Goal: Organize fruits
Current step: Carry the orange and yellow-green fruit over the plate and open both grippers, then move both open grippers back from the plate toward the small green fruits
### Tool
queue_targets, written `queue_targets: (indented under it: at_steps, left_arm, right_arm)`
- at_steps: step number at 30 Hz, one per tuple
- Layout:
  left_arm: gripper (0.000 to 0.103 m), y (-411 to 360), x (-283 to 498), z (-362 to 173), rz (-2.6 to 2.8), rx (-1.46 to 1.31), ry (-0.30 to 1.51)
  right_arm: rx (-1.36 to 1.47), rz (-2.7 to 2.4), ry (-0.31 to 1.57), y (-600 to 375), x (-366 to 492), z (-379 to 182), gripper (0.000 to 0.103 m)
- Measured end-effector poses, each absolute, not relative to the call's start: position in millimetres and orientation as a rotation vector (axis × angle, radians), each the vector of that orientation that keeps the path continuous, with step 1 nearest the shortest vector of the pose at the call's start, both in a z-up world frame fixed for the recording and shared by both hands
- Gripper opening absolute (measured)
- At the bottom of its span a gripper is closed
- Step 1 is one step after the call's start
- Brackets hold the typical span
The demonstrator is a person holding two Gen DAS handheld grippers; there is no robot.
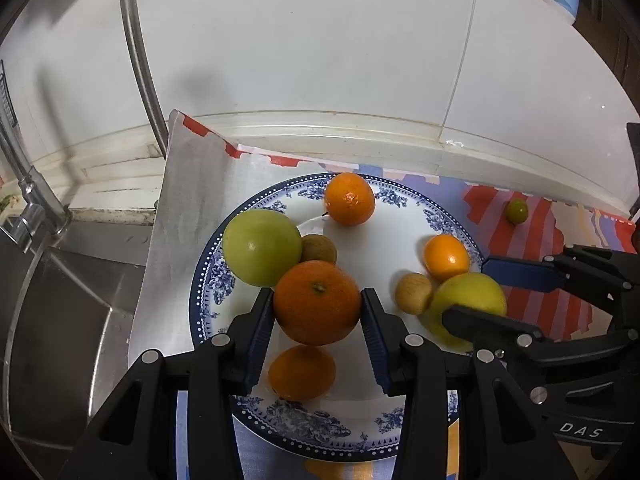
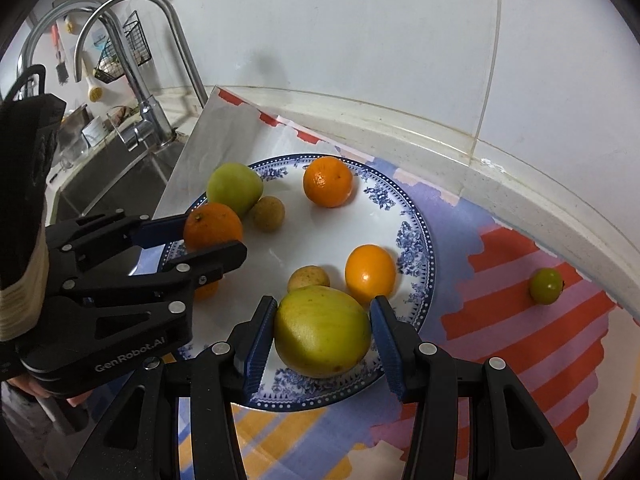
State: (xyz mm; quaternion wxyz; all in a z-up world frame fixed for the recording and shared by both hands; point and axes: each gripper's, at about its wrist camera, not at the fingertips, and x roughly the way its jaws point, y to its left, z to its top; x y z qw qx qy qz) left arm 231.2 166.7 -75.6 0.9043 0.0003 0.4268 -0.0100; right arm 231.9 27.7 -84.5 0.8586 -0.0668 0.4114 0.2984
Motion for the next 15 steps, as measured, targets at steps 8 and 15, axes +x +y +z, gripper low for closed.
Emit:
queue_targets:
  at_steps: [8,15]
  left_arm:
    - [0.047,167.6,219.3,-54.8,0.013,0.002,0.835]
    - [0.048,158.4,203.1,-31.3,0.035,0.019,0.814]
  right_arm:
    - [-0.126,0.626,0.836,23.3,230.9,-75.8,0.049]
    - [-0.087,0.633,0.81,11.2,218.7,-63.9,0.049]
